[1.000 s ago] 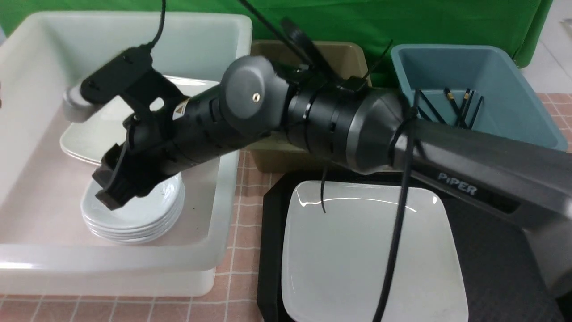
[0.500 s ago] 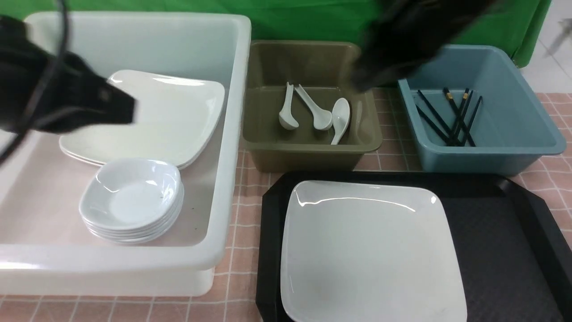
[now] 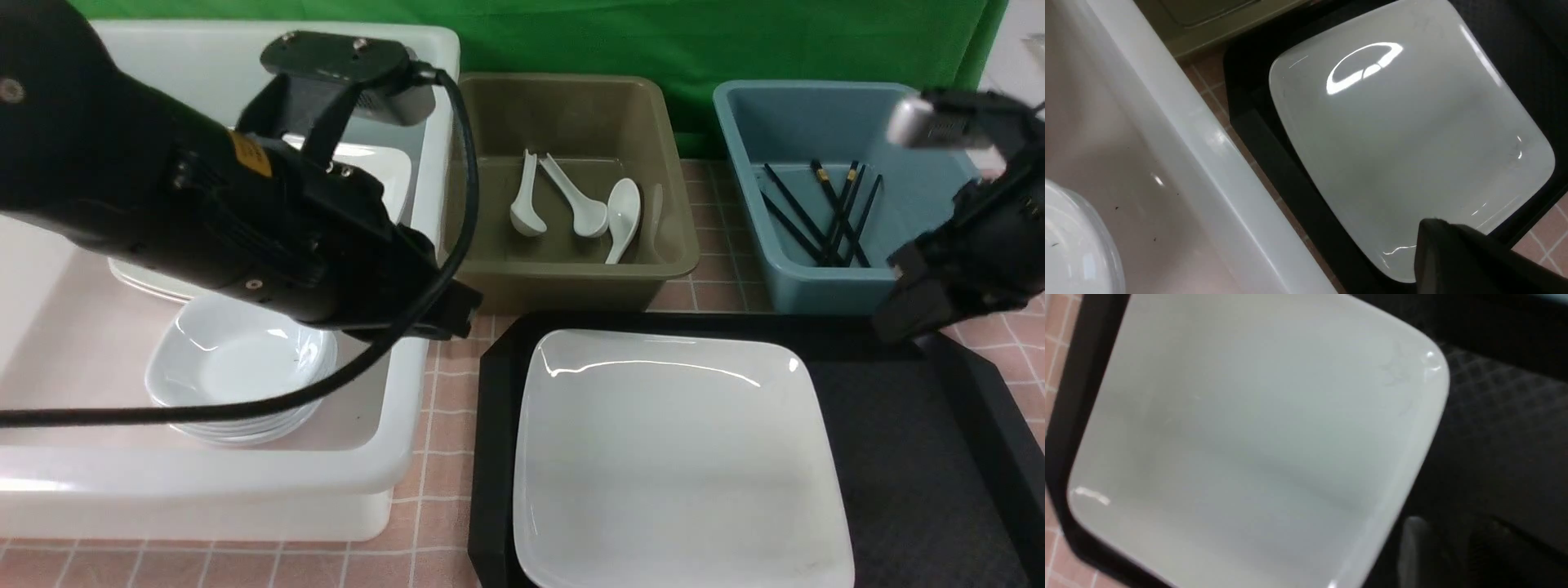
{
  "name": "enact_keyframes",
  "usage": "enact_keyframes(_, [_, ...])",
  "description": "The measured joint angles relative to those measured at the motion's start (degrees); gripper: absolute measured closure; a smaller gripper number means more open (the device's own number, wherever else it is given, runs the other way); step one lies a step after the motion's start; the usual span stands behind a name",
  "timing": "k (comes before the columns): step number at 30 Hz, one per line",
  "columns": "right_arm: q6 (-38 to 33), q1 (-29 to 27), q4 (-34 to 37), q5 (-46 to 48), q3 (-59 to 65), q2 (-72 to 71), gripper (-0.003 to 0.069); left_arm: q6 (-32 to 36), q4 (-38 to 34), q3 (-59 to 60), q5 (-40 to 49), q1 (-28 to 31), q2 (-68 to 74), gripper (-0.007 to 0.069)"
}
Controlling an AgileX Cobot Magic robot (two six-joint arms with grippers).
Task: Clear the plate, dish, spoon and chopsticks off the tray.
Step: Use the right arm to grab a plate from the dinner plate
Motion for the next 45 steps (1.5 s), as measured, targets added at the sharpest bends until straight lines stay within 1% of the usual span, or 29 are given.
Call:
enact_keyframes(1, [-0.36, 0.00, 1.00, -2.74, 1.85, 0.69, 0.0322, 0.00, 0.51, 0.00, -0.08, 0.00, 0.14, 0.0627])
enact_keyframes(2, [-0.36, 0.00, 1.20, -3.31, 1.85, 0.86, 0.0310, 0.00, 0.59, 0.00, -0.08, 0.00, 0.17, 0.0627])
enact_keyframes(3, [-0.48, 0.00, 2.72, -6.77, 3.93, 2.22, 0.0233, 0.00, 1.50, 0.00, -0.14, 0.00, 0.17, 0.0627])
enact_keyframes(5, [-0.54, 0.00, 4.79, -10.60, 4.94, 5.00, 0.0139, -0.28, 2.51, 0.00, -0.39, 0.00, 0.17, 0.0627])
enact_keyframes(6, [-0.54, 0.00, 5.01, -10.80, 5.01, 5.27, 0.0133, -0.37, 2.68, 0.00, -0.47, 0.00, 0.17, 0.0627])
enact_keyframes(7, [-0.54, 0.06, 6.30, -12.54, 5.08, 7.16, 0.0102, -0.92, 3.34, 0.00, -0.59, 0.00, 0.17, 0.0627])
enact_keyframes(11, [-0.60, 0.66, 7.69, -17.40, 5.08, 11.55, 0.0079, -1.75, 4.55, 0.00, -0.74, 0.00, 0.17, 0.0627])
enact_keyframes(19, [-1.15, 4.06, 8.20, -25.48, 4.99, 16.93, 0.0078, -1.95, 4.80, 0.00, -1.01, 0.00, 0.21, 0.0627])
enact_keyframes(21, [-1.41, 4.57, 8.15, -26.74, 4.94, 17.16, 0.0092, -1.63, 4.27, 0.00, -1.01, 0.00, 0.21, 0.0627])
enact_keyframes(23, [-1.65, 4.93, 8.15, -27.39, 4.93, 17.36, 0.0143, -0.71, 3.31, 0.00, -1.05, 0.00, 0.21, 0.0627])
enact_keyframes(24, [-1.73, 4.99, 8.15, -27.64, 4.93, 17.44, 0.0179, 0.04, 2.70, 0.00, -1.05, 0.00, 0.28, 0.0627])
enact_keyframes(26, [-2.12, 5.18, 8.24, -27.80, 4.93, 17.58, 0.0322, 1.13, 1.93, 0.00, -1.08, 0.00, 0.39, 0.0627])
enact_keyframes(27, [-2.24, 5.18, 8.44, -27.70, 4.88, 17.58, 0.0365, 1.40, 1.81, 0.00, -1.08, 0.00, 0.39, 0.0627])
enact_keyframes(36, [-2.28, 5.08, 8.06, -24.45, 4.82, 16.26, 0.0382, 1.70, 2.31, 0.00, -0.62, 0.00, 0.39, 0.0627])
enact_keyframes(43, [-2.32, 5.08, 6.58, -18.79, 4.87, 8.80, 0.0481, 1.70, 3.80, 0.00, -0.33, 0.00, 0.39, 0.0627])
enact_keyframes(44, [-2.32, 5.12, 6.70, -16.74, 4.87, 5.33, 0.0515, 1.70, 4.20, 0.00, -0.33, 0.00, 0.39, 0.0627])
enact_keyframes(45, [-2.32, 5.13, 6.82, -15.68, 4.87, 4.00, 0.0533, 1.64, 4.39, 0.00, -0.33, 0.00, 0.39, 0.0627])
